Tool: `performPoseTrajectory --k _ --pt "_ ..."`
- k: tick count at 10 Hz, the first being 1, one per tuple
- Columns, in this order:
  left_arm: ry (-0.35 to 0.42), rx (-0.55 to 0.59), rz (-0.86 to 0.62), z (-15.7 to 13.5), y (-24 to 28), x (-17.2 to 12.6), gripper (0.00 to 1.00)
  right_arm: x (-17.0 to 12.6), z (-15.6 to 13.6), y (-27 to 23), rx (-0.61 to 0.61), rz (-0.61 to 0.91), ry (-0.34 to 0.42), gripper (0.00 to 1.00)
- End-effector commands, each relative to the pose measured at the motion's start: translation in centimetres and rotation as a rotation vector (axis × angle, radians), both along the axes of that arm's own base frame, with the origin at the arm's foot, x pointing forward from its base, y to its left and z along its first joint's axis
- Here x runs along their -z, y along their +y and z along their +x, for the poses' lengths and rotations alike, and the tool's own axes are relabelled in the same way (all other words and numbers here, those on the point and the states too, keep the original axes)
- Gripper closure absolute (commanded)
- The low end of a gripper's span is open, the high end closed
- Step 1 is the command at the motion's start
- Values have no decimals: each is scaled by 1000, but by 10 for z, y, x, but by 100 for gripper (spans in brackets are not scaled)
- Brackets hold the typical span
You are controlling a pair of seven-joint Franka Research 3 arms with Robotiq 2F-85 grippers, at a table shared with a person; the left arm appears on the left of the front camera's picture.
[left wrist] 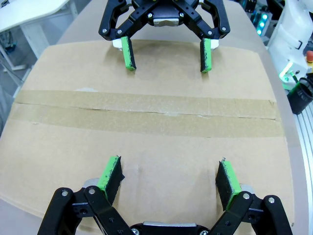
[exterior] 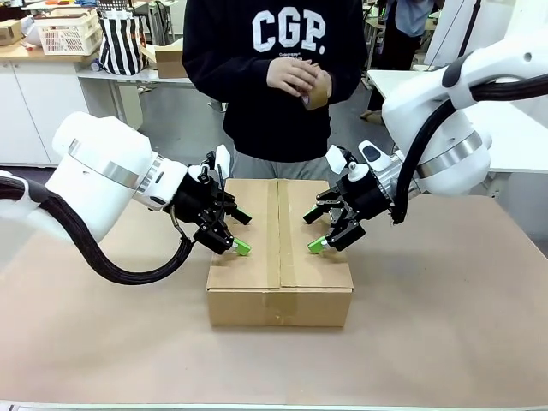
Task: Pack the gift set into the box.
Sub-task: Press and hold the closed box until the human finishes sealing it.
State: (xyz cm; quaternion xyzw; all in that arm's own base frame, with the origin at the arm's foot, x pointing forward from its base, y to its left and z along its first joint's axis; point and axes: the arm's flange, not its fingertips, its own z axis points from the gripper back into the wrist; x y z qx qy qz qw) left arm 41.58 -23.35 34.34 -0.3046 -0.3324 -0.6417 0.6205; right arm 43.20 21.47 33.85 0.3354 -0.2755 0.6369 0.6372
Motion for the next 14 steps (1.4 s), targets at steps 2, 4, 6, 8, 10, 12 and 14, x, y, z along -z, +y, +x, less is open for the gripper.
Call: performPoseTrajectory --k 2,4,6,8,10,12,14 --pt "0 -1 5 -1 0 2 0 4 -1 0 6 -7 3 0" --pt "0 -1 5 -1 0 2 0 4 -1 0 6 -7 3 0" --pt "0 -1 5 -1 0 2 0 4 -1 0 6 -7 3 0" --pt "0 -1 5 -1 0 2 0 4 -1 0 6 -7 3 0" --pt "0 -1 5 -1 0 2 0 4 -1 0 6 -7 3 0" --pt "0 -1 5 -1 0 2 0 4 -1 0 6 -7 3 0" --pt "0 -1 5 -1 0 2 0 4 -1 0 6 -7 3 0"
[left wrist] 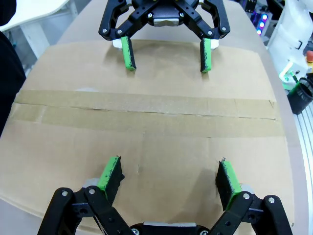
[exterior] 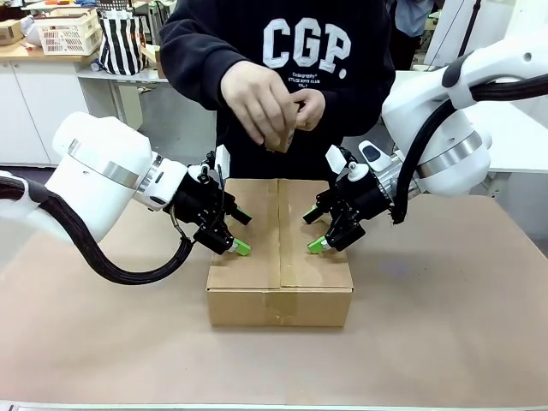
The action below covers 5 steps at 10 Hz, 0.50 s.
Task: Pack the gift set into the box.
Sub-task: Press and hold the closed box until the human finishes sealing it.
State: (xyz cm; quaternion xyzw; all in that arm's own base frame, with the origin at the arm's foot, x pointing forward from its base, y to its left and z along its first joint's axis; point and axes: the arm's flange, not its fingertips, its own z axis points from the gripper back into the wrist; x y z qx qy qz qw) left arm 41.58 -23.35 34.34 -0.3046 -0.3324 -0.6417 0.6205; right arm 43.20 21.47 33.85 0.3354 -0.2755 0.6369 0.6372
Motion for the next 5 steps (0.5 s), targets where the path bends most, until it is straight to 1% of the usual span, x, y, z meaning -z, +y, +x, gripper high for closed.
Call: performPoseTrajectory --k 1,5 --pt "0 -1 5 -1 0 2 0 4 -1 0 6 -7 3 0" --pt "0 -1 5 -1 0 2 0 4 -1 0 6 -7 3 0"
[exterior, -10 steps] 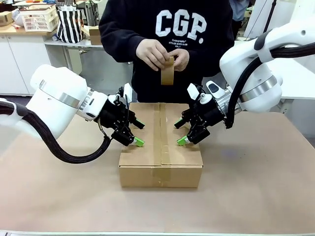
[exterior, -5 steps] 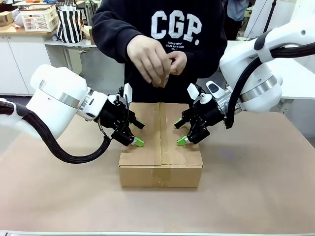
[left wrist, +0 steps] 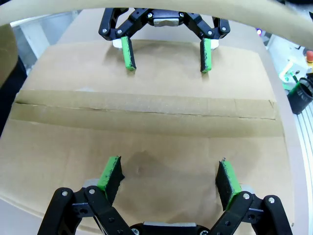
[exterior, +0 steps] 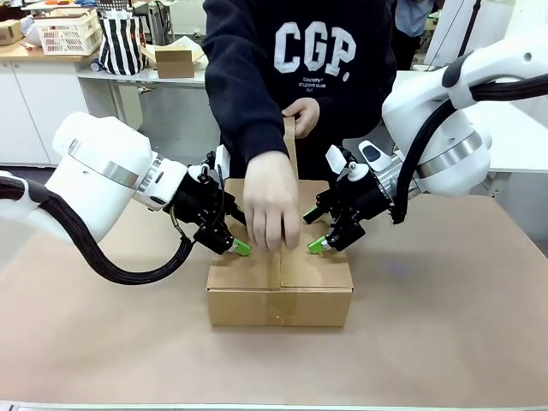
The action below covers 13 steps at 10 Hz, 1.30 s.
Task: Pack the gift set into the box.
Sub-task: Press and hold the closed box until the human finishes sealing it.
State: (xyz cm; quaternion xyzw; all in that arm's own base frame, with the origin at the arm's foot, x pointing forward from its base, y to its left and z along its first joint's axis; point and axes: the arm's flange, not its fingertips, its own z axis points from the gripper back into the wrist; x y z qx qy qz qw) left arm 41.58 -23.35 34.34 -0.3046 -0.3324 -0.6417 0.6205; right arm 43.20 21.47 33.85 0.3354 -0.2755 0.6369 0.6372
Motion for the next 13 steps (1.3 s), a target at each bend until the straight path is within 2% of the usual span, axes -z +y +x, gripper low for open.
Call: performPoseTrajectory --k 1,13 --pt "0 -1 5 -1 0 2 0 4 -1 0 6 -7 3 0" --pt "0 -1 5 -1 0 2 0 4 -1 0 6 -7 3 0"
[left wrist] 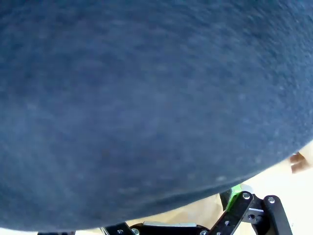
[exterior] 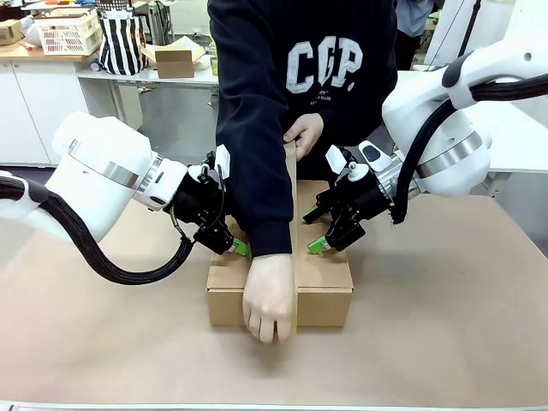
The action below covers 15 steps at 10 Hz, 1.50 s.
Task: Pack the gift set into the box.
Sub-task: Press and hold the closed box until the human finishes sealing it.
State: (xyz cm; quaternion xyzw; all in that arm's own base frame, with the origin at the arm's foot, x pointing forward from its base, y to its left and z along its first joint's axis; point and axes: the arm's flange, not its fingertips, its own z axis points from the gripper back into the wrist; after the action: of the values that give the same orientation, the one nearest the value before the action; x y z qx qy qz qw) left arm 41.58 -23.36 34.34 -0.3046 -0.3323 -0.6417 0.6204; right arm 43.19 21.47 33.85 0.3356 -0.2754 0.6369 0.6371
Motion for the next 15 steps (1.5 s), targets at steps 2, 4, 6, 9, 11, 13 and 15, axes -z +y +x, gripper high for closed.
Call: performPoseTrajectory --k 2,4,6,9,11,13,15 --pt "0 -1 5 -1 0 2 0 4 0 0 6 -7 3 0" --pt "0 -1 5 -1 0 2 0 4 0 0 6 -7 3 0" --pt "0 -1 5 -1 0 2 0 4 0 0 6 -7 3 0" --pt "0 -1 5 -1 0 2 0 4 0 0 6 -7 3 0" --pt "0 -1 5 -1 0 2 0 4 0 0 6 -7 3 0" --pt "0 -1 5 -1 0 2 0 4 0 0 6 -7 3 0" --pt "0 -1 5 -1 0 2 0 4 0 0 6 -7 3 0"
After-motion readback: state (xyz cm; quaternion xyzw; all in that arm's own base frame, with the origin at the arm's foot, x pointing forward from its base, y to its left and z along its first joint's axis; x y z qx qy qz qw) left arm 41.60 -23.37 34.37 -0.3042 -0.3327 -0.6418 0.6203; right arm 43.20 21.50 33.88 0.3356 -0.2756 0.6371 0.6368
